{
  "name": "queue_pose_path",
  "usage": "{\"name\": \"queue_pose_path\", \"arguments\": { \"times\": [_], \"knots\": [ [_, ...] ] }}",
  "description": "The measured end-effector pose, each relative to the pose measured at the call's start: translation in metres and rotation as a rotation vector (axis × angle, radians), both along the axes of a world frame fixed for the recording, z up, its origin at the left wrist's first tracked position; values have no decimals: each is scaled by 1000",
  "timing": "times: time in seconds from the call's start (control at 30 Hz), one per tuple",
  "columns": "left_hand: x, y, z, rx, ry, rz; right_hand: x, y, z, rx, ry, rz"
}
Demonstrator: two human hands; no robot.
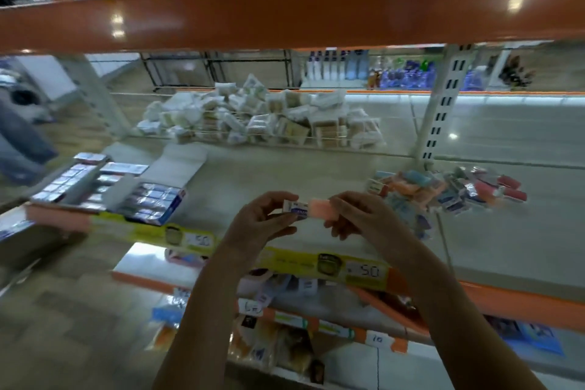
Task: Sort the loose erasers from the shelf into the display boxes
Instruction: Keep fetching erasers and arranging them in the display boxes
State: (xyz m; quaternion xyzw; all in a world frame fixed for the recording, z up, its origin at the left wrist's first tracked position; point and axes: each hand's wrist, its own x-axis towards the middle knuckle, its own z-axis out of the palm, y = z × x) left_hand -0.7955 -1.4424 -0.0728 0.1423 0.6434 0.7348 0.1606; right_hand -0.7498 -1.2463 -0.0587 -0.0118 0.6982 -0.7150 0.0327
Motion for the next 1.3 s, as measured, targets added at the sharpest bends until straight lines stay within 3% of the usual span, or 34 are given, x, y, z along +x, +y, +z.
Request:
{"name": "queue_pose_path", "arguments": {
  "times": [0.27,0.67,1.03,1.3],
  "knots": [
    [1,-129,2,-133,78,184,-24,-122,4,-47,35,138],
    [-34,-296,-4,-302,200,232,-75,-282,-10,-38,-38,242],
    [-131,-376,-13,-305,186,225,-175,-360,-5,541,230,183],
    [-209,-433,-12,-277,148,303,-258,-411,-2,825,377,177]
  ]
}}
